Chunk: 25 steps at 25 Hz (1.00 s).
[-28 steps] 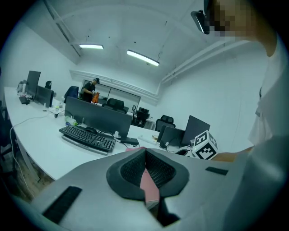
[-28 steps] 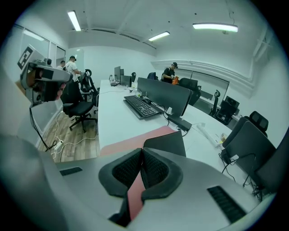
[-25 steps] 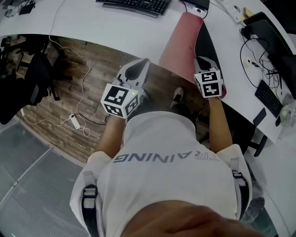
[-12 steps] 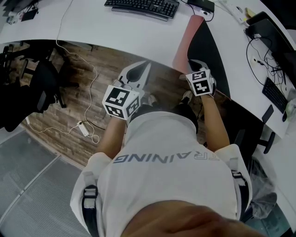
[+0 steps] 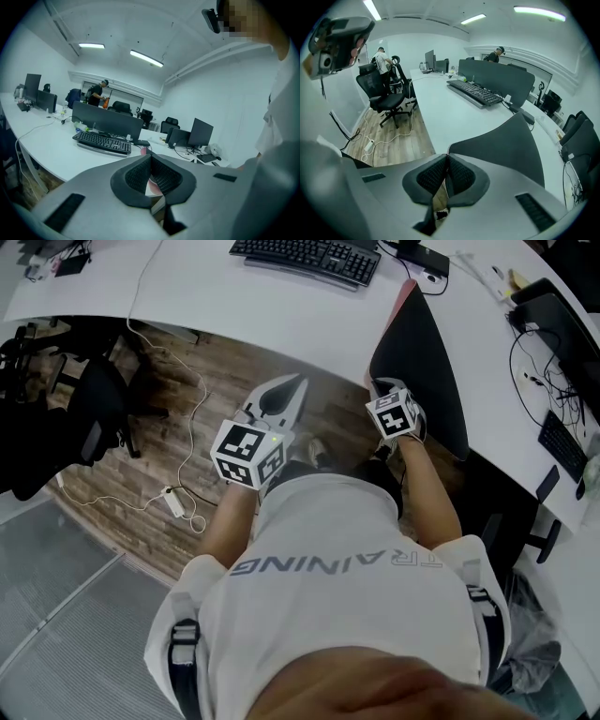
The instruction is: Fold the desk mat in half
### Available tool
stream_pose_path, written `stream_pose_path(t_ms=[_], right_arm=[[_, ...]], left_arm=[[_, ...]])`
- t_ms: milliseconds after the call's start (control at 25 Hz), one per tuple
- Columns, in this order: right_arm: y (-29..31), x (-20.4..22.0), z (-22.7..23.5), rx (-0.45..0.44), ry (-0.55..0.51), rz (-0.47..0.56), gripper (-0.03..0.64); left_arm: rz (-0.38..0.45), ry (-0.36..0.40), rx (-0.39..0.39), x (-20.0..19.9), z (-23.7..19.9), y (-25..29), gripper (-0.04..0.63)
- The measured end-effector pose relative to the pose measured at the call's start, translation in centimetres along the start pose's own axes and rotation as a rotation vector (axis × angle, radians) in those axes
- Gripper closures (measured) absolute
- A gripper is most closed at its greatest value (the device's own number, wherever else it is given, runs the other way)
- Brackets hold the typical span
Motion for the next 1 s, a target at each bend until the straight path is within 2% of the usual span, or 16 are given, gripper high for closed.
stream_pose_path(t_ms=[360,520,640,800,1000], right_arm=[[2.3,1.4,-1.5,-0.054,-0.042,-0.081,0.583],[2.1,1.8,-1.3,-0.031,-0.033,-0.074,0.577],[1.6,2.0,-1.0,-0.055,-0.022,-0.059,0.566],[0.8,2.3,-0.4,-0.115,0.029,-0.022,0.497],[-3.6,0.7,1.3,-0.113,0.136,0.140,0.505]], left_arm=[[0.000,-0.018,-0.019,0.5,-0.5,-0.5,0.568],[-0.001,-0.020,-0.022,0.4,-0.2,-0.5,0.568],[0.002,-0.010,-0.019,0.2,0.2,-0.4,0.568],[-0.002,0.002,-0.009,0.1,1.1,0.2,0.568],[0.002,0.026,0.021,-0.7,2.5,1.6,0.568]])
Point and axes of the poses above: the fingertips, and each gripper's own axes: y forward along the fingers, z to its right, x out of its underside, the point moved 9 cm from there along -y, backward along the fingers, and after that the axes turned 1 degree about y, right-handed, at the moved point
